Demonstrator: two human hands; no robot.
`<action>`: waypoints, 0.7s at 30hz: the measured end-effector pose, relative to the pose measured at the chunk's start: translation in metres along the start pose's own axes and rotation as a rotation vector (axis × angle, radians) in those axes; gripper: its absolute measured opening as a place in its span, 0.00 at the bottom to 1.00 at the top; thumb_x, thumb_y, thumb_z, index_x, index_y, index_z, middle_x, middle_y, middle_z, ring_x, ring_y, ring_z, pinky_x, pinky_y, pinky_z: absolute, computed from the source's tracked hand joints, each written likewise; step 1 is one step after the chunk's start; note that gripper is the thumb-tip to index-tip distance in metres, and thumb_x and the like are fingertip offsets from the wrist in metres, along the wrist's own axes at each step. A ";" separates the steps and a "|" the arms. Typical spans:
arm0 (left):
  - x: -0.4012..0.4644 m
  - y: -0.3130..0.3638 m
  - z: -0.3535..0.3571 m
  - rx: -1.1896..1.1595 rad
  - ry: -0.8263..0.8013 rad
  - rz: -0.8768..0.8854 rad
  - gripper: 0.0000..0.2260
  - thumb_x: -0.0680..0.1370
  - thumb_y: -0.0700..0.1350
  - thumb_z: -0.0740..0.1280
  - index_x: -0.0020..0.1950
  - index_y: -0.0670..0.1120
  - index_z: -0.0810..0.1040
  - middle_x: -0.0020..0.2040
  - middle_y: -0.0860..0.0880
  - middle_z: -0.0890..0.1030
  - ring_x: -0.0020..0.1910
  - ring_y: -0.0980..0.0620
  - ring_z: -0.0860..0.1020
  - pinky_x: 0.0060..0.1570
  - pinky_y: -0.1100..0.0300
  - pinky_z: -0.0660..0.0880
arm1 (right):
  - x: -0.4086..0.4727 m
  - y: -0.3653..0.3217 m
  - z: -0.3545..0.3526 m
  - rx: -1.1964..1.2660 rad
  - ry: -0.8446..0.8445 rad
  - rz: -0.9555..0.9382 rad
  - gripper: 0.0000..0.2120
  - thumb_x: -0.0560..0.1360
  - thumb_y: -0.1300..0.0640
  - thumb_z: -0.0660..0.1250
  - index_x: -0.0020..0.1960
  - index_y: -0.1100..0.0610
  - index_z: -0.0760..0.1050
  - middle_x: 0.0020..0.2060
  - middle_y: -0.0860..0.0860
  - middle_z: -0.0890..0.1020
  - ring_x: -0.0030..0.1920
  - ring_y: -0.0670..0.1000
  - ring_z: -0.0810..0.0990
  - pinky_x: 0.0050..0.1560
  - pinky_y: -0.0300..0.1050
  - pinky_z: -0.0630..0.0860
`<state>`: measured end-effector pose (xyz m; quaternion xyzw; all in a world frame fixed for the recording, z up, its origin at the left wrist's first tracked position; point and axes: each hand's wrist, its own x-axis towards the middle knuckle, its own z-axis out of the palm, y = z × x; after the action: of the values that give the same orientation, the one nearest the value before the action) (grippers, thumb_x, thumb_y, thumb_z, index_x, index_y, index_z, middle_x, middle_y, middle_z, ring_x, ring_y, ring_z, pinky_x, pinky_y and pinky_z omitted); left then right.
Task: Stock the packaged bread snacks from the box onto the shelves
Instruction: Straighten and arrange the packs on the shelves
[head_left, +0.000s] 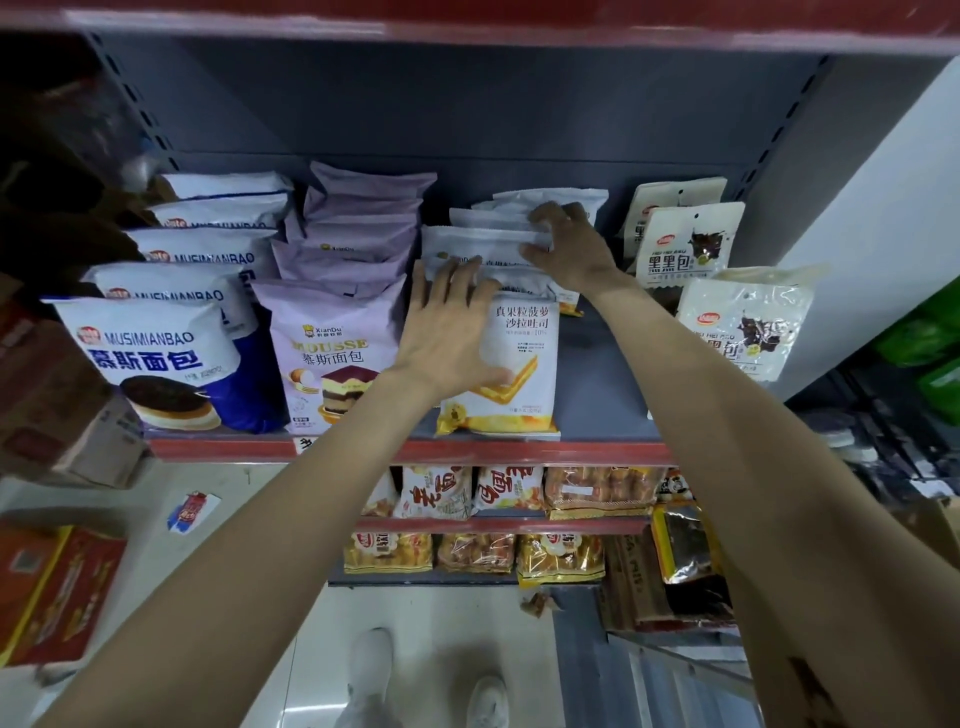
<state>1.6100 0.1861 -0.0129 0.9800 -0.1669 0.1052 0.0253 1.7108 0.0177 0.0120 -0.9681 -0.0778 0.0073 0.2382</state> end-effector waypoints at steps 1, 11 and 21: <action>0.003 -0.001 0.000 -0.008 -0.019 0.002 0.47 0.61 0.68 0.72 0.72 0.48 0.61 0.76 0.44 0.58 0.75 0.43 0.54 0.73 0.42 0.41 | 0.001 0.000 0.000 -0.014 -0.012 -0.001 0.21 0.78 0.51 0.63 0.68 0.55 0.66 0.67 0.58 0.63 0.61 0.61 0.73 0.64 0.50 0.69; 0.032 -0.012 -0.016 -0.034 -0.278 0.048 0.47 0.60 0.73 0.69 0.70 0.48 0.60 0.70 0.46 0.65 0.71 0.43 0.60 0.73 0.43 0.49 | 0.003 0.015 -0.002 -0.025 0.026 -0.078 0.14 0.72 0.61 0.70 0.57 0.63 0.77 0.53 0.53 0.75 0.68 0.55 0.64 0.58 0.33 0.61; 0.018 0.006 -0.017 -0.044 0.020 0.122 0.40 0.60 0.67 0.73 0.63 0.43 0.71 0.64 0.47 0.68 0.66 0.47 0.64 0.67 0.46 0.60 | 0.000 0.014 -0.019 -0.099 0.150 -0.207 0.12 0.72 0.69 0.65 0.54 0.64 0.80 0.59 0.56 0.79 0.60 0.54 0.77 0.61 0.40 0.70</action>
<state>1.6214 0.1755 0.0076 0.9662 -0.2281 0.1125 0.0419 1.7135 -0.0032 0.0220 -0.9633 -0.1595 -0.0934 0.1946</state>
